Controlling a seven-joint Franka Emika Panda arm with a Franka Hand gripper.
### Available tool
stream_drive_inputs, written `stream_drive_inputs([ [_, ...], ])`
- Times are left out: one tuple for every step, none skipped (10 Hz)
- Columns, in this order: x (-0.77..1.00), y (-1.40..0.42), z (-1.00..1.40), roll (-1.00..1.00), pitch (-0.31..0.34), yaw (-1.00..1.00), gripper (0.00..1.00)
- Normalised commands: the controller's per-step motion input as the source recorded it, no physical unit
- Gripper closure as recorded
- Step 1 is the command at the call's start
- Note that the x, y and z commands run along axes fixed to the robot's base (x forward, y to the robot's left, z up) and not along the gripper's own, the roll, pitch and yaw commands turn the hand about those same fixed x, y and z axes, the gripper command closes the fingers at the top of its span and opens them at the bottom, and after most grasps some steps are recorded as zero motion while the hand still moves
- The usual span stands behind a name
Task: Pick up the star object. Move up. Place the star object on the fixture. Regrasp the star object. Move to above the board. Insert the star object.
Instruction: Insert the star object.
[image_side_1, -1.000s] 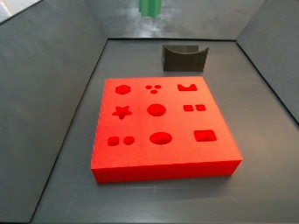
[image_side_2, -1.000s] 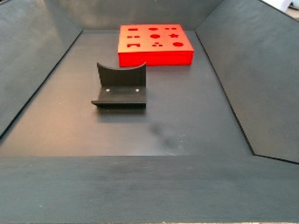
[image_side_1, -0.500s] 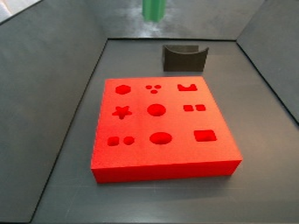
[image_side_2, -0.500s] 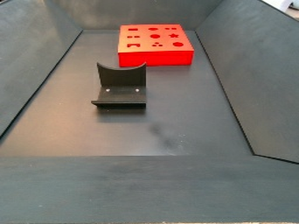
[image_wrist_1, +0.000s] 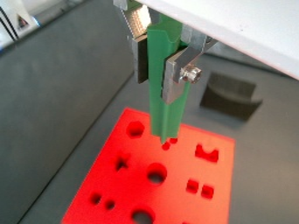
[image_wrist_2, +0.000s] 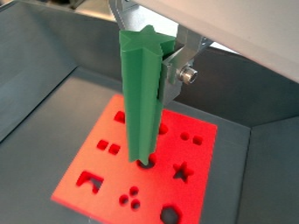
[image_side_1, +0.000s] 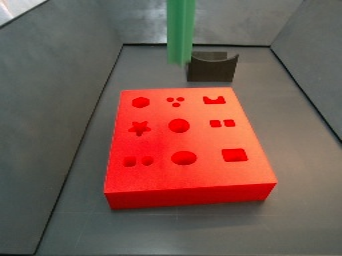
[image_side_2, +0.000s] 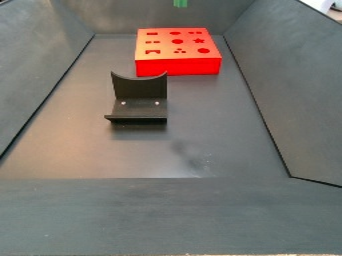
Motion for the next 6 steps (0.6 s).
stream_drive_inputs([
  [0.0,-0.1,0.0,0.03,0.0,0.03,1.0],
  [-0.06,0.0,-0.16,0.0,-0.099,-0.03,1.0],
  [-0.31,0.36,-0.45,-0.18,-0.074,-0.39,1.0],
  [-0.55,0.07,-0.38,-0.15,-0.131,-0.62,1.0],
  [-0.76,0.3,-0.36,-0.11,-0.154,-0.38,1.0],
  [-0.11,0.0,-0.33,0.05,-0.27,0.14,1.0],
])
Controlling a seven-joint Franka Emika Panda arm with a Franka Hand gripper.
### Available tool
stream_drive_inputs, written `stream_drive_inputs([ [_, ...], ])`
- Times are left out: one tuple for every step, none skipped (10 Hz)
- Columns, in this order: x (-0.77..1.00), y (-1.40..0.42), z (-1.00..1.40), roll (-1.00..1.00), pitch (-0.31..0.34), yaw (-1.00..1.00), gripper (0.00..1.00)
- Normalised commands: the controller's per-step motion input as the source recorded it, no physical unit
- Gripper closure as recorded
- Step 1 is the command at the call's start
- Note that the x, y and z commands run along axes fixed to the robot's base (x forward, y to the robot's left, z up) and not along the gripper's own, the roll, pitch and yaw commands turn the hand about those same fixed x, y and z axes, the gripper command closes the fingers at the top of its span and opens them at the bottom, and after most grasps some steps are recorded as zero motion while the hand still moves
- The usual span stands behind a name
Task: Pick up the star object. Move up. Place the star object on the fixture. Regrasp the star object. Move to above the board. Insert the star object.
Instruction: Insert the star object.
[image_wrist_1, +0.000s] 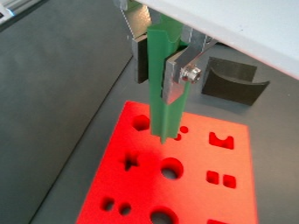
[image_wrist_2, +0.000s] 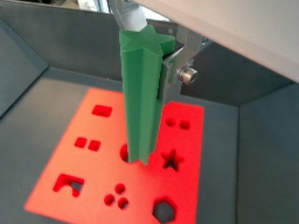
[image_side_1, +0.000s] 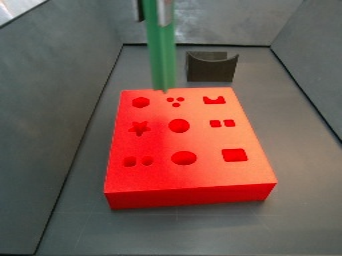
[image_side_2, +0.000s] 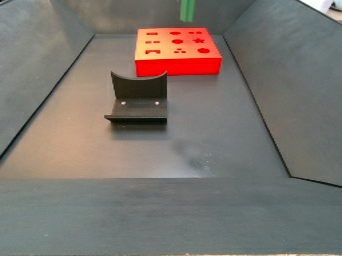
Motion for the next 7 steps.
stream_drive_inputs([
  [0.0,-0.01,-0.36,0.01,-0.201,0.0,1.0],
  [-0.21,-0.22,-0.86,0.05,0.0,0.03,1.0],
  [-0.11,-0.21,-0.38,0.09,-0.056,0.05,1.0],
  [0.0,-0.08,-0.03,0.07,-0.019,0.02,1.0],
  [-0.15,-0.27,-0.44,0.17,0.0,0.04,1.0],
  [-0.23,-0.28,-0.35,0.13,0.0,0.05,1.0],
  [0.0,0.0,-0.08,0.0,0.0,0.0,1.0],
])
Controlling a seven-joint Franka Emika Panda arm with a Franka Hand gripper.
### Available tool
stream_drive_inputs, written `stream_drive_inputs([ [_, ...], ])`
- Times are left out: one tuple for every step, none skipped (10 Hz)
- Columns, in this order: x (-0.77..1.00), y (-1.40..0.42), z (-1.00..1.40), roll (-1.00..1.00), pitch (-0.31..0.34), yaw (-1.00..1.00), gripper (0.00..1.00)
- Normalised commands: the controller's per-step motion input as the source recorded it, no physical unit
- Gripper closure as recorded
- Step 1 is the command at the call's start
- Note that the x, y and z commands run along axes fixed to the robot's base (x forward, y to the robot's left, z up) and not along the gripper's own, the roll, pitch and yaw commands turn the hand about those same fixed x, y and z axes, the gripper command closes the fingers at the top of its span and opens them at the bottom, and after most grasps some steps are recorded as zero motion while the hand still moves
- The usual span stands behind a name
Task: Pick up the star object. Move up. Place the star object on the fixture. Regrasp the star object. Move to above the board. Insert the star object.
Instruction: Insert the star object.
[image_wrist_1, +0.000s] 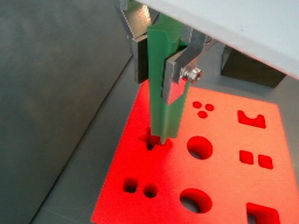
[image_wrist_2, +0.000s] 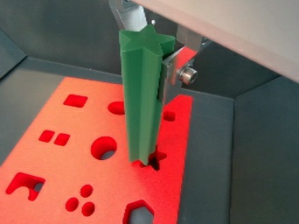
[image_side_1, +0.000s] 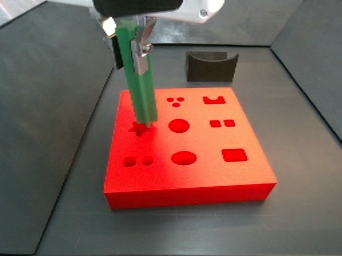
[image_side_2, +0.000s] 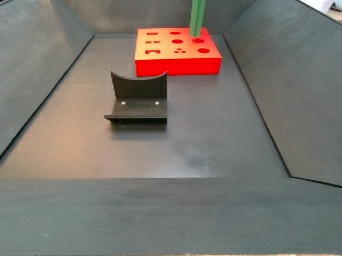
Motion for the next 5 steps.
stream_drive_inputs([
  [-0.05,0.0,-0.26,0.02,0.067,-0.03,1.0],
  [0.0,0.0,-0.03,0.0,0.007,0.0,1.0],
  [-0.01,-0.01,-0.13,0.0,0.034,0.0,1.0],
  [0.0,0.0,-0.04,0.0,0.0,0.0,1.0],
  [0.0,-0.12,-0.07,0.0,0.0,0.0,1.0],
])
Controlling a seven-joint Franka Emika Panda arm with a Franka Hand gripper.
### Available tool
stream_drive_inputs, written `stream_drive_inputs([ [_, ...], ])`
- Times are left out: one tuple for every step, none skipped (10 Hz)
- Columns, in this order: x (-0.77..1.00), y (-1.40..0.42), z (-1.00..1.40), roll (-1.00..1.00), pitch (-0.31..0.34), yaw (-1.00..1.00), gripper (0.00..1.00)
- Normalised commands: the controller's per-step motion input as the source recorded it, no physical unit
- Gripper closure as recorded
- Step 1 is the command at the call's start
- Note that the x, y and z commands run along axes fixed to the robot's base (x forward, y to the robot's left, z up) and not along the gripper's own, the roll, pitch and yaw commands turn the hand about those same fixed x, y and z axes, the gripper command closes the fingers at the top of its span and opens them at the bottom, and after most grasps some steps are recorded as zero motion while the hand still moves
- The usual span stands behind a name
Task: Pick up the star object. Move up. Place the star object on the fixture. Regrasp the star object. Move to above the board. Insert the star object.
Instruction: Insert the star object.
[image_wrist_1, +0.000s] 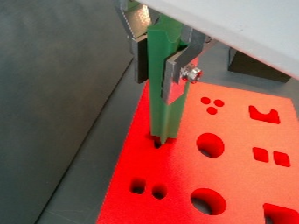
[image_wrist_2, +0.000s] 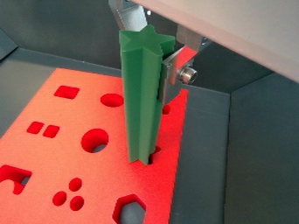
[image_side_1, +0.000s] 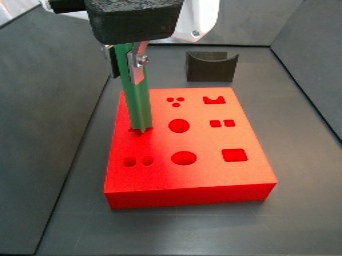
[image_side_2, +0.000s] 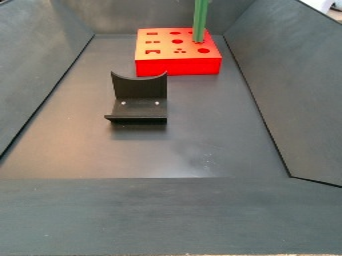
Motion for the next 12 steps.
stream_drive_inputs([
  [0.0,-0.16,0.0,0.0,0.0,-0.01,1.0],
  [-0.01,0.0,-0.02,0.0,0.0,0.0,1.0],
  [-0.05,0.0,-0.09,0.0,0.017,0.0,1.0],
  [-0.06,0.0,-0.11,0.0,0.004,-0.06,1.0],
  [0.0,0.0,-0.01,0.0,0.01,0.0,1.0],
  [-0.11,0.0,-0.06,0.0,0.007,0.0,1.0],
  [0.0,0.0,-0.04,0.0,0.01,0.0,1.0],
  [0.05,0.07,-0.23,-0.03,-0.006,-0.16,1.0],
  [0.09,0.11,-0.38,-0.15,-0.023,-0.27,1.0],
  [0.06,0.09,-0.36,-0.17,-0.03,-0.25,1.0],
  [0.11,0.14,-0.28,-0.14,-0.053,-0.2,1.0],
  [0.31,0.39,-0.27,-0.2,-0.01,-0.15,1.0],
])
